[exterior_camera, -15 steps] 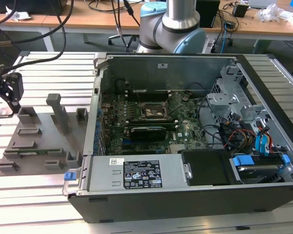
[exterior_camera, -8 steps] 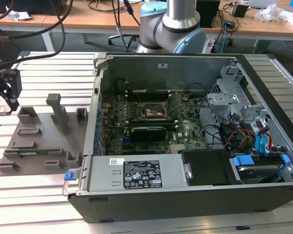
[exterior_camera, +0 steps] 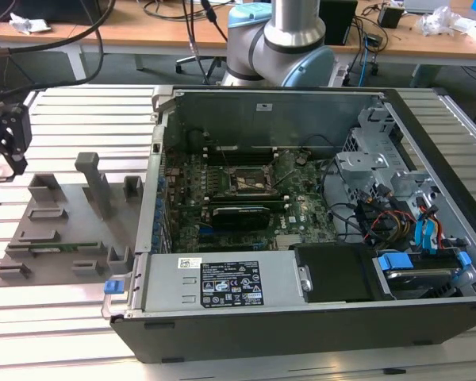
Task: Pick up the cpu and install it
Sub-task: 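Pick up the cpu and move it towards the insertion slot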
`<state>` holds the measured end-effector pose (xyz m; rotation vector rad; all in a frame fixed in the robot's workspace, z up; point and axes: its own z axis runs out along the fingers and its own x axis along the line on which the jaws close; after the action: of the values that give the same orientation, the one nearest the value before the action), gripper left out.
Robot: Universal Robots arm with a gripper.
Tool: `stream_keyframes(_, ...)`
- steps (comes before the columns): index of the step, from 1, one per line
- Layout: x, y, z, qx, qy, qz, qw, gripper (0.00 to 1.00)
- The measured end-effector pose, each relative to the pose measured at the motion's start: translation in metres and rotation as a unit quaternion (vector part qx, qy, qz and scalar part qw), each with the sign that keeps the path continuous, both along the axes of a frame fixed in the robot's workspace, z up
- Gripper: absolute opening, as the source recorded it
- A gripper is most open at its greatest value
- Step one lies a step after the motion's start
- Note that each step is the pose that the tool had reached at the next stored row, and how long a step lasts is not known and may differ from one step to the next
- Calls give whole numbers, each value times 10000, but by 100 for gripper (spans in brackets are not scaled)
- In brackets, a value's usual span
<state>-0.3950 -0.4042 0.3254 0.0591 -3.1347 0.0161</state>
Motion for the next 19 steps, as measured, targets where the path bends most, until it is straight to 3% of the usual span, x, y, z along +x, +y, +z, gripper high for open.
stream_keyframes(19,0,0,335,0,0,0,10000,55)
